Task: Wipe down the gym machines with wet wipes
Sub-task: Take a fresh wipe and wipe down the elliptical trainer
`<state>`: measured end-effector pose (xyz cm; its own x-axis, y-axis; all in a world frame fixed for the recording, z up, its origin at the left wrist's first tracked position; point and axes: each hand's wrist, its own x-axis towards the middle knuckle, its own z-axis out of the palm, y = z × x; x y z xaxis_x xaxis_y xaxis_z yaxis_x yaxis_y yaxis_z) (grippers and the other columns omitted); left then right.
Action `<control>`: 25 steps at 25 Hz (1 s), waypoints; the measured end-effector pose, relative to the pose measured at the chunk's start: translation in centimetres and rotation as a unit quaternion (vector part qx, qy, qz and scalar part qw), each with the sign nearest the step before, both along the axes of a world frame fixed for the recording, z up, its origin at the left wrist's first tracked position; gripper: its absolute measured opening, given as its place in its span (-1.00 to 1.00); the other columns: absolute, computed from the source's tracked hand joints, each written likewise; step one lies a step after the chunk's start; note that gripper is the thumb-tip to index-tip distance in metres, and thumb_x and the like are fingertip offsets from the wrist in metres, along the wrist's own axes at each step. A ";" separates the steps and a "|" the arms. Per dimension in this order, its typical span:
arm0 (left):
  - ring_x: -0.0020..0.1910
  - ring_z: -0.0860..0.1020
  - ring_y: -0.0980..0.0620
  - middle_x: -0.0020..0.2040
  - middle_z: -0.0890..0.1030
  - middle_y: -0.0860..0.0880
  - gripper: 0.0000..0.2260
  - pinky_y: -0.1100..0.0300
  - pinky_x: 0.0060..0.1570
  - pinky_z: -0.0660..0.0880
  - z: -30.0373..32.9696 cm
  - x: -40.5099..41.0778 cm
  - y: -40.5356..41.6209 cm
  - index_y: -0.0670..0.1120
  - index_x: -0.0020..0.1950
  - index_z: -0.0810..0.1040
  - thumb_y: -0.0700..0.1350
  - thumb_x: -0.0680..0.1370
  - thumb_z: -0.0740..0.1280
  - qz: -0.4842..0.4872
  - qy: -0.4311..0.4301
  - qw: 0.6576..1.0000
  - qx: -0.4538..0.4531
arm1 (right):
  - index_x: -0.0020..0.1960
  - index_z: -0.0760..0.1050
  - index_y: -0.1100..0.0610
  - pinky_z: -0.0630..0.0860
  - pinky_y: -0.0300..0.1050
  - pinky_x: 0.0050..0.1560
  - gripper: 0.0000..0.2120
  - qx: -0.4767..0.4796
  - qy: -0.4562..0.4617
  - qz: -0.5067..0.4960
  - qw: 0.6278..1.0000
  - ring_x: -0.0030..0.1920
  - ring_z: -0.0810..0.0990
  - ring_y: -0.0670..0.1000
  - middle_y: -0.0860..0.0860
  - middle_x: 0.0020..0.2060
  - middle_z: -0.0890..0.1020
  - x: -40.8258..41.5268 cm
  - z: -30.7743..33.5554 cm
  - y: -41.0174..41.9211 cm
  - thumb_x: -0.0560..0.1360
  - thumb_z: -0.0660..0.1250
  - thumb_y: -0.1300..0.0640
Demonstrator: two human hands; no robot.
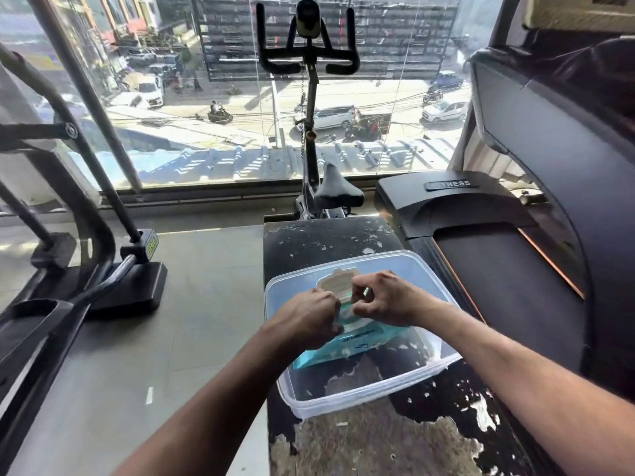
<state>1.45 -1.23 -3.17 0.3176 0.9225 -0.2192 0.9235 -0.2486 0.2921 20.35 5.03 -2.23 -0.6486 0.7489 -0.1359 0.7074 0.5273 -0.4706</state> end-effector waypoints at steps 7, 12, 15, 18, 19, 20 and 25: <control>0.14 0.54 -0.13 0.11 0.65 -0.11 -0.67 0.10 -0.02 0.44 0.5 0.4 -0.1 0.04 0.23 0.61 0.22 0.61 0.33 0.013 0.000 1.000 0.005 | -0.14 0.51 0.11 0.40 -0.13 -0.29 -0.84 -0.159 0.253 -0.135 0.945 -0.31 0.44 -0.08 -0.08 -0.36 0.52 1.4 0.0 -1.1 0.47 0.34 0.00; -0.07 0.59 -0.01 -0.10 0.62 0.07 -0.81 0.15 -0.18 0.37 1.5 0.7 -0.3 0.10 -0.07 0.57 0.18 0.55 0.44 0.042 -0.102 0.993 0.041 | -0.04 0.57 0.07 0.48 -0.17 -0.26 -0.91 -0.156 0.252 -0.138 0.945 -0.25 0.53 -0.13 -0.14 -0.29 0.57 1.8 0.9 -1.3 0.61 0.41 0.08; -0.27 0.60 0.12 -0.26 0.66 0.14 -0.77 0.12 -0.22 0.53 1.4 0.3 0.4 0.00 -0.17 0.62 0.12 0.53 0.49 0.083 -0.229 0.970 0.019 | -0.04 0.56 0.11 0.53 -0.14 -0.26 -0.92 -0.150 0.248 -0.155 0.945 -0.25 0.56 -0.09 -0.11 -0.28 0.58 2.2 1.3 -1.3 0.61 0.40 0.13; -0.39 0.56 0.17 -0.34 0.66 0.13 -0.84 0.05 -0.20 0.60 1.3 0.1 0.6 -0.03 -0.11 0.69 0.05 0.54 0.50 0.108 -0.317 0.942 -0.007 | -0.02 0.52 0.18 0.63 0.11 -0.19 -0.93 -0.168 0.254 -0.173 0.937 -0.23 0.63 -0.01 0.05 -0.21 0.62 2.6 1.9 -1.5 0.63 0.34 0.21; -0.39 0.56 0.18 -0.36 0.65 0.13 -0.86 0.05 -0.20 0.61 1.4 0.2 0.6 -0.04 -0.13 0.68 0.00 0.55 0.50 0.111 -0.323 0.940 0.010 | -0.02 0.52 0.19 0.65 0.20 -0.14 -0.94 -0.176 0.262 -0.175 0.933 -0.22 0.64 0.02 0.07 -0.21 0.63 2.7 1.9 -1.6 0.63 0.32 0.24; -0.40 0.56 0.22 -0.37 0.64 0.13 -0.88 0.09 -0.20 0.60 1.6 0.4 0.5 -0.04 -0.15 0.67 -0.05 0.55 0.48 0.113 -0.318 0.940 0.040 | -0.01 0.51 0.20 0.64 0.28 -0.09 -0.95 -0.188 0.275 -0.177 0.926 -0.21 0.65 0.05 0.08 -0.21 0.63 2.8 2.0 -1.6 0.63 0.31 0.26; -0.33 0.54 0.31 -0.28 0.61 0.09 -0.87 0.27 -0.25 0.42 4.8 0.3 0.2 -0.03 -0.18 0.52 -0.11 0.57 0.38 0.140 -0.332 0.921 0.147 | 0.17 0.55 -0.04 0.63 0.09 0.04 -0.60 -0.186 0.335 -0.149 0.911 0.00 0.67 0.02 0.01 -0.04 0.66 2.4 4.3 -2.5 0.42 0.49 -0.17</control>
<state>1.73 -1.05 1.67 0.0323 0.9772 0.2098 0.6048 -0.1862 0.7743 22.78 2.54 2.07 -0.4543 0.8885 -0.0648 0.2802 0.0734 -0.9571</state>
